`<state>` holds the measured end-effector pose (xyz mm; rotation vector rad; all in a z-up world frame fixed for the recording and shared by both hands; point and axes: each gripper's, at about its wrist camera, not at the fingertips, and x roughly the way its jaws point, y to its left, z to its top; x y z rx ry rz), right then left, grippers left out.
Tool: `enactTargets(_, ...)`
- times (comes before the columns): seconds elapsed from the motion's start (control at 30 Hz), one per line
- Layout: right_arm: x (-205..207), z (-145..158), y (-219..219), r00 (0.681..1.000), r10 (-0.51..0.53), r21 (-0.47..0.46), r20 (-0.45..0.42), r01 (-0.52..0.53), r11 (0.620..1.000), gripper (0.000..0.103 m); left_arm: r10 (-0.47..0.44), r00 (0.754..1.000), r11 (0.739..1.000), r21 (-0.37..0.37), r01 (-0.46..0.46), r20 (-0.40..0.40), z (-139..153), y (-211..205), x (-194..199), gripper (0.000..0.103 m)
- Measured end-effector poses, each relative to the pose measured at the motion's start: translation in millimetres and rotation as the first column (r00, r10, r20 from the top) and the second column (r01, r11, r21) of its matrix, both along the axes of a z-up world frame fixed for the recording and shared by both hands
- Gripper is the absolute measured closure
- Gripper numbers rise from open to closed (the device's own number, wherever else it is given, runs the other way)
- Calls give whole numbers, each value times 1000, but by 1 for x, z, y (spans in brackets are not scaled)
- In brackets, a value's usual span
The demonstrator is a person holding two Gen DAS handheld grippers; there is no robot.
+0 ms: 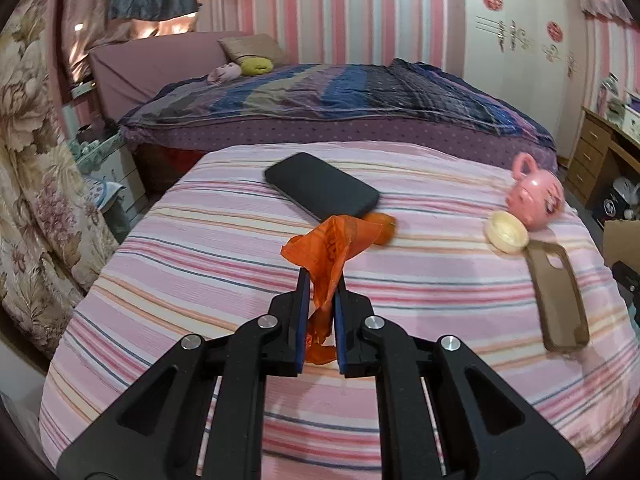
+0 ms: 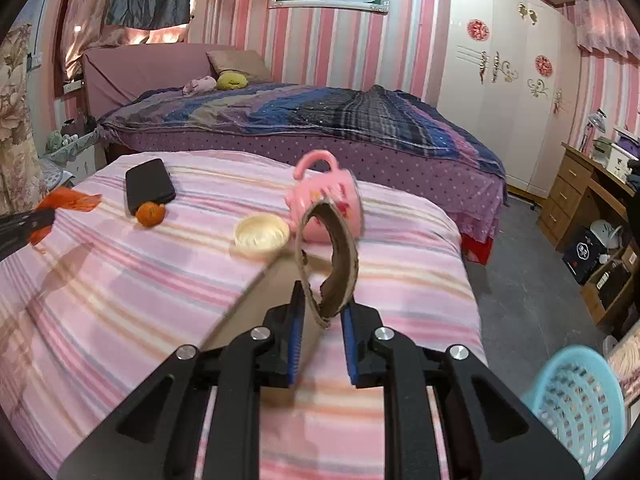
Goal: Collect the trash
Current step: 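Carry mesh bag and tube over the blue basket and open both tools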
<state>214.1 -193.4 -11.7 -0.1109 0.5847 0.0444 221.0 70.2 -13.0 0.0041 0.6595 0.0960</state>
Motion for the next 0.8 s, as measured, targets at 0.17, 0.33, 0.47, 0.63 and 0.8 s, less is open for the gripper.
enactTargets(0.17,-28,-2,-20,1000,-17,23,7,17,1000,85,-41,999,999,28,41,-16,-6,-29,-13,93)
enactTargets(0.33,-45,-9,-34,1000,-29,47,-3,29,998,85,-65,998,997,49,65,-3,-6,-51,-28,93)
enactTargets(0.47,-56,-10,-41,1000,-29,33,12,29,999,85,-84,996,994,70,85,-20,-11,-67,-42,93)
enactTargets(0.63,-64,-12,-49,999,-30,59,14,29,998,85,-93,995,995,32,94,-26,-13,-78,-60,93)
enactTargets(0.8,-71,-13,-49,1000,-21,68,13,20,997,85,-92,996,995,28,93,-17,-14,-89,-75,93)
